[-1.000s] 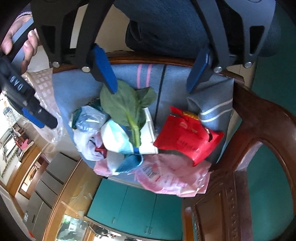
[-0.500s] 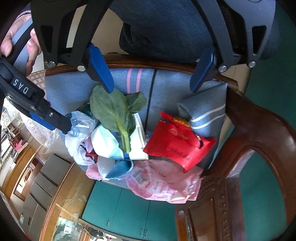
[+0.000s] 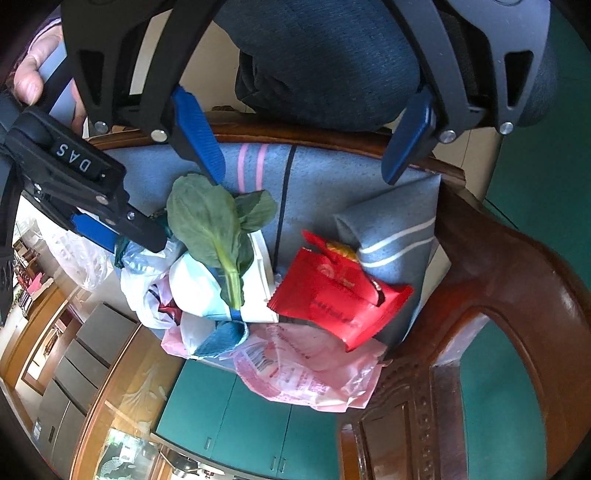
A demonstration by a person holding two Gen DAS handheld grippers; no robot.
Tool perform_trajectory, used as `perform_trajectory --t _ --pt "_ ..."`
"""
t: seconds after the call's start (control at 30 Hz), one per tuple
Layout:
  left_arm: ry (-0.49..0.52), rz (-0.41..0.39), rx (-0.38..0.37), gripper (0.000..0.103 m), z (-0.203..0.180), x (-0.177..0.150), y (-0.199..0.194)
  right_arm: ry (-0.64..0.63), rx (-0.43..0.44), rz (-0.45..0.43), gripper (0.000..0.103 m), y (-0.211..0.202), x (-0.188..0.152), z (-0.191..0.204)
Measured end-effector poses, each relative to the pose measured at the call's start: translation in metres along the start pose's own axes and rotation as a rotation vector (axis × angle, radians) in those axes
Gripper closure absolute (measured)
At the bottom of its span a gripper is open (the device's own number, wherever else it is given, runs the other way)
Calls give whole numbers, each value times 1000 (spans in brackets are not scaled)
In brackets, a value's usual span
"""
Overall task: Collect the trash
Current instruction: 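Lower the right gripper onto the dark green bag and close it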
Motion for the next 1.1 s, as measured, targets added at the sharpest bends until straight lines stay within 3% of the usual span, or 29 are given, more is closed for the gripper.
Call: perform_trajectory --t 0.2,0.47,1.1 --pt "-2 4 3 16 2 -2 -1 -11 5 -2 28 1 0 3" --pt "4 6 3 16 0 -2 0 0 18 15 55 2 -4 3" --pt "24 13 -3 11 -10 -5 5 29 0 -57 61 -29 11 -13"
Point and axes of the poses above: each gripper's, at about its wrist camera, not at the fingertips, and y roughly the way its jaws point, z to its left, x to its top, the point moved 6 cm from there along y, roughly the way its jaws point, and after that the axes turned 15 degrees about -z, right-handed, at the moved point
